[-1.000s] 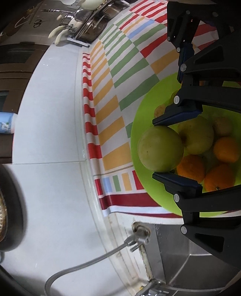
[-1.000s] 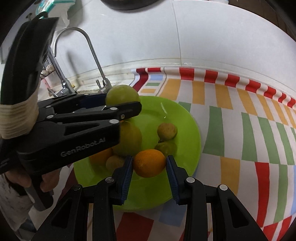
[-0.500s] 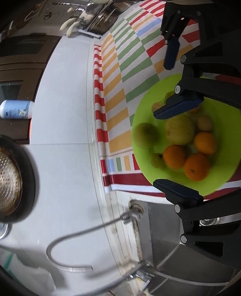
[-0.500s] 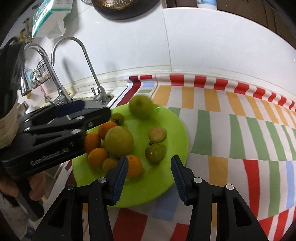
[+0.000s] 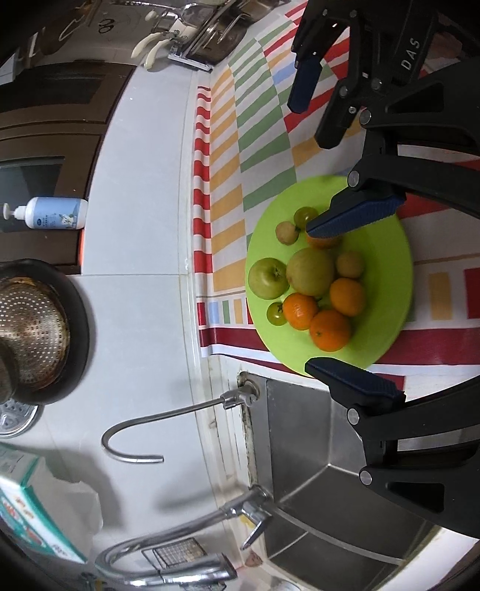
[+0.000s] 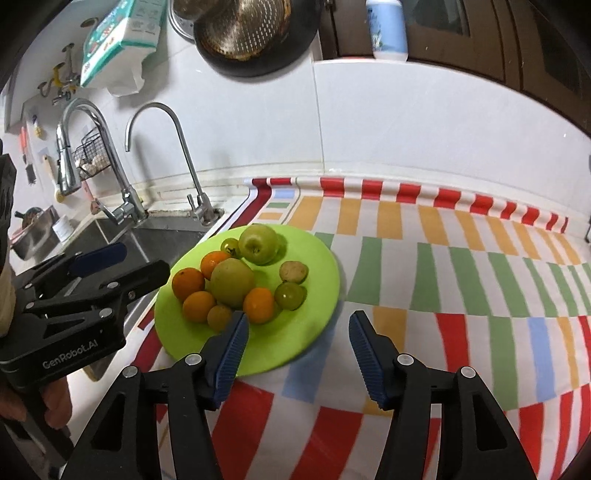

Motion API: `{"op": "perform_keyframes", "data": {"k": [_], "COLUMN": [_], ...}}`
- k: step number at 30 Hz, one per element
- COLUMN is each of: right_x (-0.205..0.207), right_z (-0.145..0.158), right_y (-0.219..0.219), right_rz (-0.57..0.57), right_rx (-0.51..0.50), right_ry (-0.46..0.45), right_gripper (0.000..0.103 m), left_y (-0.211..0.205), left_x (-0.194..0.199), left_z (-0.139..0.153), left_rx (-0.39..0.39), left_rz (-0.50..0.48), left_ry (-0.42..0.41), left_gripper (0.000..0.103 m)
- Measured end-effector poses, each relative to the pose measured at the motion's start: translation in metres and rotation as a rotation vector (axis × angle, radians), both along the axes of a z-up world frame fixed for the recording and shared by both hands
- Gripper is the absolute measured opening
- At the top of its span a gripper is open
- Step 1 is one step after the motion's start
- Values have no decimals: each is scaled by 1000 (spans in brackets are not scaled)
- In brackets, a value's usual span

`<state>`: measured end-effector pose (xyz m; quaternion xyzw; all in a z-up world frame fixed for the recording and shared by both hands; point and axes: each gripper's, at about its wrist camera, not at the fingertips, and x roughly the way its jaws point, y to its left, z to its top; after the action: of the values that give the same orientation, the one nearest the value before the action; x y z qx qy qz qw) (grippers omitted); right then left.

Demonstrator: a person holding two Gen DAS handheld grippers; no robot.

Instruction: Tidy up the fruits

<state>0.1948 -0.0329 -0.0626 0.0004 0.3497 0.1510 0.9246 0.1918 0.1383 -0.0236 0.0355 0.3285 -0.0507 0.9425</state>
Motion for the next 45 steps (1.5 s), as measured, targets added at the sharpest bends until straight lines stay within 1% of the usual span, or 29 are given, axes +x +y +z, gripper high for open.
{"op": "perform_keyframes", "data": {"k": [3, 7, 9, 10, 13, 16, 18, 20, 22, 25, 28, 31, 33, 37, 40, 45], "right_x": [-13, -32, -42, -47, -63, -83, -93, -104, -116, -128, -142, -155, -163, -179, -188, -204], "right_z": [6, 15, 20, 21, 28, 34, 37, 40, 44, 47, 51, 55, 58, 64, 67, 72], "right_y": [-8, -19, -25, -27, -37, -49, -56, -63, -71, -80, -90, -98, -103, -110, -114, -120], "right_rz": [-1, -1, -3, -5, -13, -26, -33, -40, -50, -63, -82, -96, -102, -116, -123, -133], "right_rx": [3, 2, 4, 3, 1, 1, -2, -3, -7, -10, -15, -26, -29, -29, -31, -32], "right_ry": [-19, -48, -64, -72, -96, -114, -125, -133, -146, -155, -170, -186, -197, -214, -217, -232], "right_gripper": [60, 61, 65, 67, 68, 73, 74, 78, 79, 79, 85, 85, 85, 89, 89, 91], "left_y": [-5, -16, -21, -25, -33, -42, -49, -54, -60, -68, -74, -79, -82, -87, -89, -95], "left_x": [-16, -40, -51, -59, -77, -96, -107, -115, -125, -138, -149, -161, -168, -182, -192, -205], "left_z": [6, 15, 18, 20, 26, 31, 33, 34, 35, 37, 40, 44, 46, 52, 58, 65], "left_rx": [-1, -3, -1, -1, -5, -6, -8, -10, -11, -10, -5, -5, -6, -14, -24, -14], "left_rz": [8, 16, 18, 20, 25, 22, 14, 9, 5, 5, 10, 13, 17, 19, 17, 20], "left_ry": [-17, -44, -55, -63, -84, -102, -109, -113, -119, -126, -136, -147, -153, -168, -183, -200], "left_gripper": [66, 66, 67, 69, 74, 79, 80, 85, 86, 90, 93, 95, 98, 101, 103, 103]}}
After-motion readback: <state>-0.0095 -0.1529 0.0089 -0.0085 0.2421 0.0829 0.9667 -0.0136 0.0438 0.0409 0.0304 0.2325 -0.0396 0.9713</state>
